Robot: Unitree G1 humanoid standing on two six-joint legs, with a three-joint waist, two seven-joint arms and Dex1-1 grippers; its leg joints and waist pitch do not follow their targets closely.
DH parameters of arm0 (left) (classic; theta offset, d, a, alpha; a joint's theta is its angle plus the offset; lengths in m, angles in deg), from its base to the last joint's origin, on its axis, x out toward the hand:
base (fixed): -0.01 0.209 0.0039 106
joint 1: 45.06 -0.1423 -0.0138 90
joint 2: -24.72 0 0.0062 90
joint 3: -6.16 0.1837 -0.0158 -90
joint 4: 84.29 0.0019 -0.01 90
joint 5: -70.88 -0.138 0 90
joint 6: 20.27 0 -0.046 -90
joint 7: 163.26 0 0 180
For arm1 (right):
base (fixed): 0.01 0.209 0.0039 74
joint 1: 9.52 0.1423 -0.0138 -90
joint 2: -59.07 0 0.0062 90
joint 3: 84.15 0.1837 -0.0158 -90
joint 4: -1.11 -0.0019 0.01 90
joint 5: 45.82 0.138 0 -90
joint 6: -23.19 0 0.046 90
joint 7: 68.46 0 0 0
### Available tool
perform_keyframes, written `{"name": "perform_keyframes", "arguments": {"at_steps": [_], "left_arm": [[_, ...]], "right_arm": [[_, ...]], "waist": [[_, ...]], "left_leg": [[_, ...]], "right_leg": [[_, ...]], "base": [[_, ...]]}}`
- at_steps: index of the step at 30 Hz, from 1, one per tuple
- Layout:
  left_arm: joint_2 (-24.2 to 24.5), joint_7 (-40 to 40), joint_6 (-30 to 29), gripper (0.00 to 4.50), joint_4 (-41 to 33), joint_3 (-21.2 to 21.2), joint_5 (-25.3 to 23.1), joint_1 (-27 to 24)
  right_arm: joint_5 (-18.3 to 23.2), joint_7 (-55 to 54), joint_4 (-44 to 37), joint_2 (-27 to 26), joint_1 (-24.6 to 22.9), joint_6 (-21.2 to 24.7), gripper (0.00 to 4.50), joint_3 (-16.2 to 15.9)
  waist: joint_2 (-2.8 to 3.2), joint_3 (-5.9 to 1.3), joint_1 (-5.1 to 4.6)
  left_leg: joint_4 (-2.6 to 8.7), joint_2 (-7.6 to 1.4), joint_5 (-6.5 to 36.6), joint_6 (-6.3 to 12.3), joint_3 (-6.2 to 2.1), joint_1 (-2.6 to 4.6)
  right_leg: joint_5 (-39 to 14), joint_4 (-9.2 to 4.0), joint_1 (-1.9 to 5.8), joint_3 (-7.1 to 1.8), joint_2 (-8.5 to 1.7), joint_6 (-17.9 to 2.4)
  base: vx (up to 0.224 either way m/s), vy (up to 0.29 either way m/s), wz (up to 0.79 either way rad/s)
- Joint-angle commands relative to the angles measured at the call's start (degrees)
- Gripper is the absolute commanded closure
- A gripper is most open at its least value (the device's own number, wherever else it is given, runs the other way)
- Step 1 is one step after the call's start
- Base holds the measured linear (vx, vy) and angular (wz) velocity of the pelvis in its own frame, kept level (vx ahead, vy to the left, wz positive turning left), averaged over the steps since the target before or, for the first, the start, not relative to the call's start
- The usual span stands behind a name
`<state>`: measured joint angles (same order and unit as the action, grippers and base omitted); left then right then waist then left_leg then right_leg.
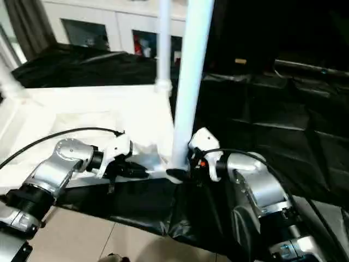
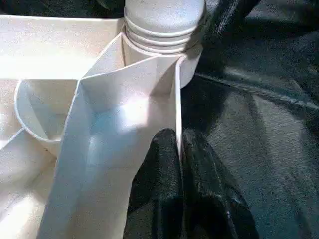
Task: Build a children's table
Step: Rotate leg to tighten
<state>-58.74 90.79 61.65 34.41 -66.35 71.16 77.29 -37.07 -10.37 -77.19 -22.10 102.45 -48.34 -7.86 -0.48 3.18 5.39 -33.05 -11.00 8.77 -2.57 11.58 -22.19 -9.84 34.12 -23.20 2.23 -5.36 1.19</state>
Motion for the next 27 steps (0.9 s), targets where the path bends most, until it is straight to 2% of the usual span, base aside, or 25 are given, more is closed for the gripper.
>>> {"name": "perform_keyframes", "arguments": {"at_steps": [1, 3, 9, 12, 19, 22, 24, 25, 27], "left_arm": [[-1.1, 1.4, -0.2, 4.5, -2.6, 0.2, 2.3, -0.1], [-0.8, 1.2, -0.4, 4.5, -2.9, 0.2, 2.2, -0.3], [-0.4, 1.3, -0.6, 4.5, -3.1, 0.2, 2.2, -0.5], [-1.0, 0.6, -0.7, 4.5, -2.3, 0.0, 2.1, 0.0], [-1.6, 0.8, -1.7, 4.5, -2.8, -0.2, 2.7, -0.1], [-3.6, -3.3, -2.1, 4.5, -0.5, -0.9, 1.8, 0.5], [-5.5, -7.7, -2.0, 4.5, 2.2, -1.5, 0.6, 1.8], [-6.2, -9.6, -2.1, 4.5, 3.4, -1.6, -0.1, 2.4], [-7.2, -11.9, -1.8, 4.5, 4.9, -1.6, -0.9, 3.2]], "right_arm": [[-1.2, 1.2, 0.4, 0.1, 0.5, -0.5, 0.87, -1.4], [-0.9, 1.2, 0.4, 0.0, 0.4, -0.2, 0.94, -1.4], [-1.4, 0.8, 0.4, 0.5, 0.3, -0.4, 1.37, -1.9], [-1.4, 0.2, 1.2, 0.6, 0.6, -1.0, 1.61, -1.0], [1.1, 0.6, 1.0, -0.2, -0.2, 0.0, 1.76, 0.8], [2.1, -5.9, 3.7, -4.3, -0.8, 1.3, 1.78, 3.6], [1.2, -12.6, 6.3, -7.4, -0.5, 1.3, 1.78, 5.4], [0.9, -15.5, 7.3, -8.8, -0.3, 1.4, 1.78, 6.2], [0.6, -18.7, 8.2, -10.4, -0.2, 1.8, 1.78, 7.1]], "waist": [[-0.99, -3.58, -0.24], [-0.72, -3.61, -0.32], [-0.68, -3.82, -0.43], [-0.69, -3.85, -0.38], [-0.58, -3.88, -0.43], [-0.7, -3.88, -0.46], [-1.1, -3.84, -0.7], [-0.94, -3.7, -0.84], [-1.04, -3.74, -0.87]], "left_leg": [[4.16, -2.29, 18.6, -0.38, -1.13, 1.55], [4.12, -2.23, 18.3, -0.34, -1.12, 1.6], [3.87, -2.12, 16.5, 0.21, -0.92, 1.58], [3.82, -2.14, 16.0, 0.44, -0.94, 1.54], [3.77, -2.14, 16.5, 0.33, -0.95, 1.65], [3.73, -2.12, 16.5, 0.38, -0.95, 1.59], [3.75, -1.96, 16.6, 0.04, -0.97, 1.48], [3.79, -1.86, 17.3, -0.55, -0.94, 1.67], [3.92, -1.86, 18.2, -1.46, -1.18, 1.73]], "right_leg": [[-20.8, -4.25, 1.66, -1.78, -2.91, -10.4], [-20.3, -4.3, 1.63, -1.83, -2.85, -10.4], [-16.3, -3.92, 1.81, -1.8, -2.61, -11.5], [-16.0, -3.86, 1.87, -1.77, -2.64, -11.7], [-15.9, -3.84, 1.86, -1.75, -2.54, -11.9], [-16.2, -3.86, 1.81, -1.75, -2.67, -12.0], [-17.6, -3.99, 1.8, -1.67, -2.65, -11.7], [-19.7, -4.31, 1.43, -1.71, -2.64, -11.1], [-22.1, -4.52, 1.63, -1.56, -2.82, -10.2]], "base": [[0.0, 0.0, 0.0], [0.0, 0.0, 0.0], [0.0, 0.0, 0.0], [0.0, 0.0, 0.0], [0.0, 0.0, 0.0], [0.0, 0.0, 0.0], [0.0, 0.0, 0.0], [0.0, 0.0, 0.0], [0.0, 0.0, 0.0]]}}
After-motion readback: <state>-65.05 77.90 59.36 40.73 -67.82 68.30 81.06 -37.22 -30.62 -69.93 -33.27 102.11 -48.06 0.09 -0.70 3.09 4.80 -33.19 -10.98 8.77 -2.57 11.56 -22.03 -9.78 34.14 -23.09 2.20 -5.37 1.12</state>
